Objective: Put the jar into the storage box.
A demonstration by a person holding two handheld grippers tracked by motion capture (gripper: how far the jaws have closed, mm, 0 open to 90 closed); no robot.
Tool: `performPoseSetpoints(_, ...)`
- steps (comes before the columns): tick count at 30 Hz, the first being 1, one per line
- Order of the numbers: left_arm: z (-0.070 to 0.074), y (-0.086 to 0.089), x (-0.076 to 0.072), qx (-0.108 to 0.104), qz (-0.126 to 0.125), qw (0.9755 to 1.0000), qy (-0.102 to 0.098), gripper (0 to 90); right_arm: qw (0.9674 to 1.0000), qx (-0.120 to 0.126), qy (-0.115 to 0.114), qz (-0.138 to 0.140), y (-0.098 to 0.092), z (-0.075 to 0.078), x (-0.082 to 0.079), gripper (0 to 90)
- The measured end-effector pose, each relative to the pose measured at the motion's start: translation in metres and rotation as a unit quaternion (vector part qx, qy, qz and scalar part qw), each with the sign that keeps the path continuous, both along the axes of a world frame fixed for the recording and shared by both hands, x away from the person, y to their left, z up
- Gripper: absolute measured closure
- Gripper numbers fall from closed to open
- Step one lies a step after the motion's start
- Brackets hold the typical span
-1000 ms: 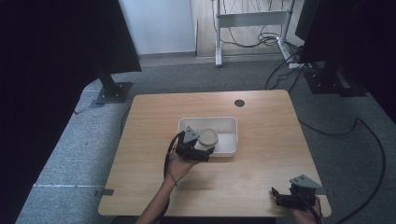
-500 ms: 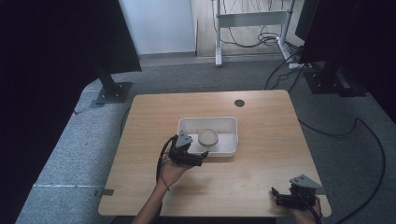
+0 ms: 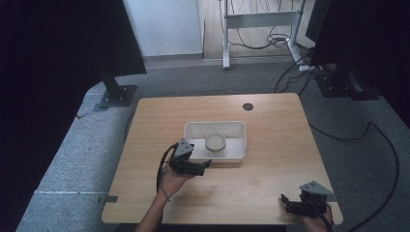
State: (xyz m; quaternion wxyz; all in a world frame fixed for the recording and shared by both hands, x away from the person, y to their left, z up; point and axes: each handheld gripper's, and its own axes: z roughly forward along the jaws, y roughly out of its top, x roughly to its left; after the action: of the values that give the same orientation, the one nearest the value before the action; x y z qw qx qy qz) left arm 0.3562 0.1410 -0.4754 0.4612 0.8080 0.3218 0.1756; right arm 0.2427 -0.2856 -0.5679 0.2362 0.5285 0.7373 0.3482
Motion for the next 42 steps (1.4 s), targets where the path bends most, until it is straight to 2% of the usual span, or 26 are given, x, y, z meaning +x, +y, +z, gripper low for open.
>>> performPoseSetpoints(23,-0.007,0.041,-0.021,-0.014,0.013,0.9998,-0.001,5.6,1.0,0.0,0.0,-0.001,0.0,0.0,0.0,0.0)
performPoseSetpoints(42,-0.018,0.064,-0.038,-0.017,0.02,0.9997,-0.005,5.6,1.0,0.0,0.0,-0.003,0.001,0.0,0.0,0.0)
